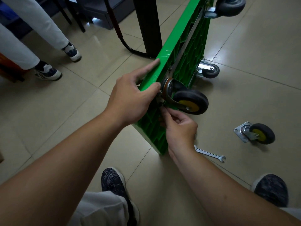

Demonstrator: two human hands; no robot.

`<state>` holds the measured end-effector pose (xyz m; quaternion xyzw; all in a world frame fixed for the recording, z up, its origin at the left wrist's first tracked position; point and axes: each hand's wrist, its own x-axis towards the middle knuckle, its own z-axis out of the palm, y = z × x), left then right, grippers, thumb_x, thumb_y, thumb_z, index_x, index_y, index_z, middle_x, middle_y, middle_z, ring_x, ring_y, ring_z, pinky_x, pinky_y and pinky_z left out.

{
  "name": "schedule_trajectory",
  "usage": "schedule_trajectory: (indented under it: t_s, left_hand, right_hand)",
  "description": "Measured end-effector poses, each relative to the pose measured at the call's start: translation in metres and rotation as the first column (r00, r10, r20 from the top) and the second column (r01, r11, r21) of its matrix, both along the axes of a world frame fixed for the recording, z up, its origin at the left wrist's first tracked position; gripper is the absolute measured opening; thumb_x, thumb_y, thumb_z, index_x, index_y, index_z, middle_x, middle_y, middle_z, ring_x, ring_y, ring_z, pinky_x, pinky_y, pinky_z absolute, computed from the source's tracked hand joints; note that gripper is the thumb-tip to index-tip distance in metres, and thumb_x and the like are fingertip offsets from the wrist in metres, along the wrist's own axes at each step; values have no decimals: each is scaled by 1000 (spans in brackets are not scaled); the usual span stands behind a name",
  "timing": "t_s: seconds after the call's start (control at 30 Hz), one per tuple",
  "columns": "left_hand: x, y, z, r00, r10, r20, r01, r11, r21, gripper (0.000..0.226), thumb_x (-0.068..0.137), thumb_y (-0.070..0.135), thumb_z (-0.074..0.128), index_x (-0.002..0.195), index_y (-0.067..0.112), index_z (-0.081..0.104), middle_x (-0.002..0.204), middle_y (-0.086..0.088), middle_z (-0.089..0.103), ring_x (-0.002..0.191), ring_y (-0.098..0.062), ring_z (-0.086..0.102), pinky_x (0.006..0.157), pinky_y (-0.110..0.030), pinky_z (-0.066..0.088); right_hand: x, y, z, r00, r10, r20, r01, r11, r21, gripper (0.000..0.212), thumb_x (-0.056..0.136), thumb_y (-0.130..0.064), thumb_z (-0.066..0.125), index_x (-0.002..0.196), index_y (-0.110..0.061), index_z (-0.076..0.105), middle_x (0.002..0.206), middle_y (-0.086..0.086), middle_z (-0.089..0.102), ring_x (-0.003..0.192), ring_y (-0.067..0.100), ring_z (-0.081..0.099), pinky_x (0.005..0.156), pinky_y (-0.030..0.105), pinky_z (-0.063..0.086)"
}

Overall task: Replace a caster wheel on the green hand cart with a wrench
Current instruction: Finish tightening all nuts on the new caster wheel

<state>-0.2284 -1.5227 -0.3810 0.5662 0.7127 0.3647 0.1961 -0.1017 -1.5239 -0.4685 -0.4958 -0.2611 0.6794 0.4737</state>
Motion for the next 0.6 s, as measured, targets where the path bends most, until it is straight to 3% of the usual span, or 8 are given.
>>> schedule_trajectory:
  t_s: [0.1, 0.3, 0.6]
  left_hand:
    - [-1, 0, -1, 1000, -4, 10, 4, 1000, 0, 57, 89, 41, 62, 145, 48, 51, 147, 20, 54, 118, 12, 51, 91, -9, 40]
    - [-1, 0, -1, 1000, -6, 3, 6, 1000, 6, 57, 89, 41, 62, 145, 47, 52, 146, 20, 54, 124, 9, 50, 97, -15, 42]
    - [0, 1, -1, 1000, 1, 17, -1, 1000, 0, 57, 89, 42, 62, 144, 49, 51, 147, 19, 54, 125, 3, 52, 95, -19, 44]
  right_hand:
    - [0, 5, 0, 999, 10, 41, -9, 1000, -24, 11, 85, -17, 78, 88, -7, 74, 75, 3, 76, 67, 11, 71, 67, 21, 58]
    - [-1, 6, 2, 1000, 2, 4, -2, 999, 52, 7, 86, -7, 76, 89, -12, 74, 85, 3, 78, 84, 14, 75, 82, 23, 58]
    - [6, -6, -2, 991, 106, 85, -112, 992, 66, 9, 86, -10, 77, 87, -18, 73, 74, -7, 76, 72, 5, 72, 68, 14, 55]
